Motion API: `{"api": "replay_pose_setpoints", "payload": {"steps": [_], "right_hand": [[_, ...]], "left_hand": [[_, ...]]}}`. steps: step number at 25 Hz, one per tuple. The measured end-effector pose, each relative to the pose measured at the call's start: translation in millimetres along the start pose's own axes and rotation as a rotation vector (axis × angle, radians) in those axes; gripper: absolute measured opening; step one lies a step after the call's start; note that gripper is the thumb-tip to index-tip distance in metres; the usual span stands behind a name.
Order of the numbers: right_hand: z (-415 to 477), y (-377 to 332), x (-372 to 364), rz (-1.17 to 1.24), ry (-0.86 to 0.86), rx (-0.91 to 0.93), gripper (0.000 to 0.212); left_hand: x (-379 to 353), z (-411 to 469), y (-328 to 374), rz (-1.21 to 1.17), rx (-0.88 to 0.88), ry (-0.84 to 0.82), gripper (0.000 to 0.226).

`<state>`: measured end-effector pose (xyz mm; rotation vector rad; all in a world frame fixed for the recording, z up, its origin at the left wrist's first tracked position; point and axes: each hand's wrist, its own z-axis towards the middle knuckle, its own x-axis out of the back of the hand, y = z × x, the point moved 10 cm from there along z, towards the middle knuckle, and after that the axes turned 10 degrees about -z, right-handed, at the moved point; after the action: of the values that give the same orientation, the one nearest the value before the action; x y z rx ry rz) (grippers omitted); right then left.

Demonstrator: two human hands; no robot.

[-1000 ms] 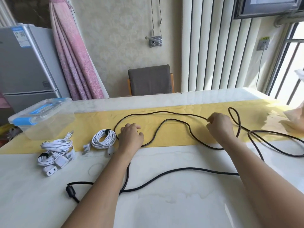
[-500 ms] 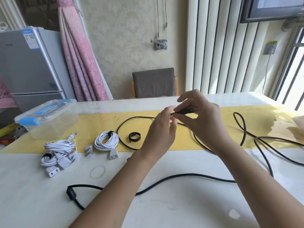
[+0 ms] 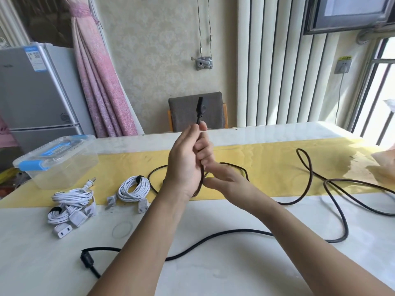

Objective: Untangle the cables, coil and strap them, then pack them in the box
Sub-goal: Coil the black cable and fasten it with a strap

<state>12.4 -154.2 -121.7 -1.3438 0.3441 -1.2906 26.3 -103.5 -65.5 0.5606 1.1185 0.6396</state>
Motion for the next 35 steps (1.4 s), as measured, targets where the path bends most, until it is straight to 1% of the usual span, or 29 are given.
{"api": "replay_pose_setpoints", "payload": {"steps": [2, 3, 4, 6, 7, 8, 10, 12, 13, 14, 15, 16, 18, 19, 20, 21, 22, 24, 25, 27, 28, 30, 32, 35], "right_hand": [[-5.6, -4.8, -9.4, 0.019, -0.105, 0.010, 0.025], [-7.3, -4.3, -13.1, 0.019, -0.141, 0.008, 0.026], [-8.3, -1.5, -14.6, -0.011, -0.155, -0.010, 0.025], [-5.4, 11.5, -11.9, -0.167, -0.130, -0.053, 0.026], [-3.3, 17.7, -6.5, -0.280, -0.085, -0.059, 0.028], [-1.4, 20.3, 1.8, -0.412, -0.013, -0.033, 0.033], [-1.0, 22.7, 19.0, -0.619, 0.145, 0.028, 0.057], [-2.7, 29.5, 38.0, -0.667, 0.279, 0.002, 0.080], [-3.6, 31.6, 48.3, -0.684, 0.347, -0.010, 0.084], [-6.1, 30.1, 59.5, -0.721, 0.427, -0.016, 0.082], [-10.4, 25.0, 71.7, -0.772, 0.519, -0.020, 0.076], [-16.7, 18.5, 84.2, -0.813, 0.614, -0.022, 0.070], [-29.6, 12.9, 108.6, -0.834, 0.757, -0.051, 0.063], [-35.1, 13.4, 119.0, -0.826, 0.802, -0.087, 0.063], [-40.5, 15.4, 129.0, -0.808, 0.848, -0.134, 0.066], [-46.7, 18.9, 139.6, -0.764, 0.902, -0.188, 0.068], [-53.1, 24.1, 150.1, -0.671, 0.962, -0.243, 0.069], [-62.6, 36.3, 163.1, -0.356, 1.045, -0.301, 0.067], [-64.1, 41.6, 163.2, -0.174, 1.056, -0.296, 0.064], [-62.9, 45.9, 155.6, 0.102, 1.045, -0.283, 0.054], [-60.6, 45.2, 150.2, 0.189, 1.028, -0.277, 0.050], [-53.6, 37.0, 138.8, 0.278, 0.973, -0.237, 0.046], [-41.3, 20.7, 123.0, 0.332, 0.846, -0.164, 0.045], [-21.0, -5.7, 85.8, 0.397, 0.546, -0.047, 0.035]], "left_hand": [[4.9, -4.5, 8.1, -0.136, 0.032, -0.027, 0.024], [7.1, -6.1, 13.0, -0.184, 0.048, -0.039, 0.024], [6.9, -7.1, 14.1, -0.264, 0.096, -0.087, 0.024], [-10.5, -17.8, 7.9, -0.483, 0.320, -0.292, 0.025], [-16.0, -24.2, 7.2, -0.508, 0.417, -0.353, 0.025], [-20.4, -32.7, 3.9, -0.503, 0.508, -0.410, 0.024], [-34.4, -55.6, -10.1, -0.455, 0.650, -0.593, 0.022], [-45.8, -84.1, -34.6, -0.373, 0.852, -0.816, 0.028], [-46.1, -95.8, -47.4, -0.286, 0.933, -0.906, 0.031], [-42.1, -103.2, -59.7, -0.149, 0.978, -0.968, 0.033], [-33.9, -105.3, -70.8, 0.028, 0.999, -0.989, 0.035], [-21.7, -102.9, -80.8, 0.224, 1.007, -0.965, 0.034], [5.8, -86.9, -93.2, 0.558, 0.974, -0.840, 0.022], [19.5, -78.0, -95.8, 0.674, 0.959, -0.771, 0.016], [32.8, -71.1, -97.5, 0.760, 0.960, -0.711, 0.017], [45.8, -65.7, -99.1, 0.822, 0.973, -0.651, 0.022], [56.0, -61.8, -99.2, 0.856, 0.983, -0.595, 0.028], [65.1, -54.2, -97.7, 0.835, 0.955, -0.482, 0.037], [65.3, -48.0, -95.6, 0.796, 0.908, -0.419, 0.040], [67.0, -32.8, -88.4, 0.754, 0.792, -0.287, 0.047], [70.2, -26.8, -84.8, 0.768, 0.750, -0.236, 0.050], [77.5, -21.4, -79.6, 0.821, 0.721, -0.173, 0.052], [87.0, -18.9, -77.1, 0.851, 0.713, -0.119, 0.049], [100.0, -11.7, -75.5, 0.845, 0.667, -0.011, 0.050]]}}
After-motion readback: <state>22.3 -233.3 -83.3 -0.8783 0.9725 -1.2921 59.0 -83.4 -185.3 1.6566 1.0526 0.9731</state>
